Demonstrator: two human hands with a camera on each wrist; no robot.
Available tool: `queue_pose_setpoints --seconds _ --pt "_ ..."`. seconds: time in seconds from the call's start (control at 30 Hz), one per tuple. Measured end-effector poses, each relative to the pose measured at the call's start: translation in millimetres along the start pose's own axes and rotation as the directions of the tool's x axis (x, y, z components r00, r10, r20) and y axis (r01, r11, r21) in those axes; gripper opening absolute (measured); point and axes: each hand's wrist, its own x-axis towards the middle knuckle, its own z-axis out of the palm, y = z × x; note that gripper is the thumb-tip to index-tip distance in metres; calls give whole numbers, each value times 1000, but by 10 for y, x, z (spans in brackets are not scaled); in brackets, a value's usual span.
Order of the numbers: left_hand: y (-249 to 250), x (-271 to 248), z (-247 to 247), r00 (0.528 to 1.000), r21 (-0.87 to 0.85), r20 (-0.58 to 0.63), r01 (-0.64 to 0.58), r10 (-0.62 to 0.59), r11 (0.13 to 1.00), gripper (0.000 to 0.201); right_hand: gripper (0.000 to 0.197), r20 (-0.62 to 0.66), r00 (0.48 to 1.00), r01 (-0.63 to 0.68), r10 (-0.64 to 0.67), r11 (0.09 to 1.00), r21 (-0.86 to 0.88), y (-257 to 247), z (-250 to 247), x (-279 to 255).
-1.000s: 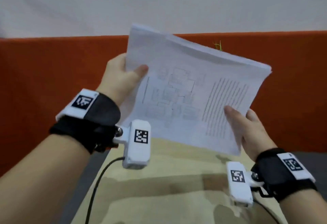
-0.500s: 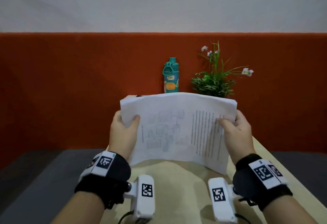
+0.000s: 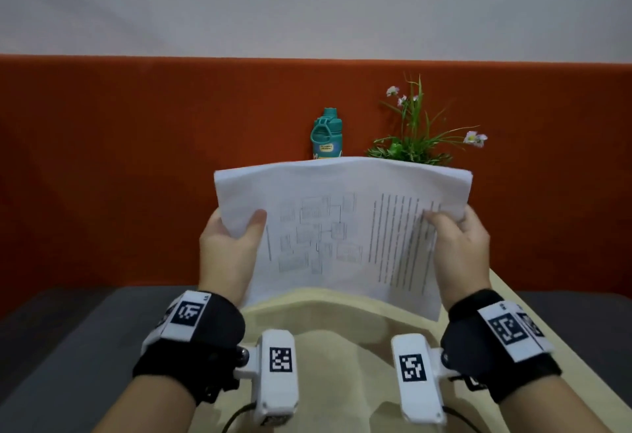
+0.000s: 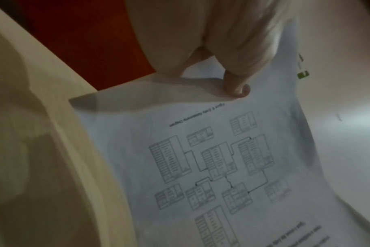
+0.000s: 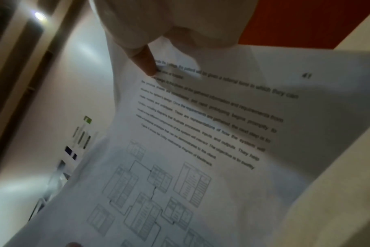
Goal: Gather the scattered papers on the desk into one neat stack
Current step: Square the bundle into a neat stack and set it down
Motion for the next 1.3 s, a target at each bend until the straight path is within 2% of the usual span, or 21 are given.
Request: queue_pose_setpoints --seconds 0.07,0.13,0.23,0.33,0.4,0.43,0.47,0.5,0.57,0.63,0.7,0.73,0.77,0.8,0.83,0.87,0.9,0.97,1.07,1.17,1.3 --pt "-97 -34 -36 1000 24 10 13 -13 1000 32 14 5 1000 -13 13 1000 -19 44 -17 -4" --pt "-265 -144 -55 994 114 56 89 -96 990 29 7 54 990 -125 131 988 -95 188 -17 -72" --pt "-316 -172 -76 988 186 90 106 -124 977 29 26 38 975 -202 218 948 -248 289 -49 -37" --pt "57 -21 -77 980 306 132 -183 149 934 26 74 -130 984 28 -119 834 -550 -41 -99 85" --pt "413 66 -5 907 453 231 -420 351 787 10 94 -8 925 267 -381 663 -700 -311 -25 90" --pt "606 68 58 865 500 293 -503 408 705 6 96 99 894 365 -438 581 -728 -404 42 91" --pt "765 61 136 821 530 348 -571 453 627 18 94 195 874 434 -445 534 -725 -477 114 99" --pt "923 37 215 769 549 416 -638 486 540 29 85 256 866 473 -430 536 -699 -514 170 124" --pt "1139 -1 336 687 558 505 -722 522 410 37 56 271 881 473 -389 693 -544 -538 231 183" --pt "1214 -2 371 654 564 520 -746 549 355 27 29 230 914 397 -335 860 -322 -538 243 195" --pt "1218 2 337 630 600 447 -738 635 309 16 11 207 925 363 -320 903 -228 -501 215 168" --pt "1149 19 315 647 643 330 -687 688 338 24 6 199 927 355 -318 915 -192 -470 202 148" --pt "1081 5 297 707 668 176 -597 685 444 43 7 184 931 344 -315 927 -152 -447 188 117" --pt "995 1 279 805 613 41 -488 592 621 62 10 167 936 331 -311 937 -110 -422 181 92" --pt "914 -7 264 912 464 -20 -355 410 812 76 12 154 939 320 -307 945 -68 -400 174 66" --pt "810 3 261 981 258 21 -190 191 947 83 12 146 942 311 -303 950 -37 -381 178 42" --pt "710 10 266 994 71 108 -10 3 997 82 12 146 942 309 -303 951 -21 -368 185 20" --pt "582 14 285 980 16 184 73 -75 997 63 10 143 943 307 -302 951 -19 -356 210 -11" --pt "622 -40 349 996 87 40 -77 74 993 23 12 137 951 279 -276 960 0 -396 241 -29" --pt "638 -106 373 973 142 -13 -225 229 964 12 18 131 959 255 -251 967 -10 -433 260 -46" --pt "392 -270 352 987 182 10 -162 163 970 8 18 109 980 177 -164 977 -122 -234 237 -143"
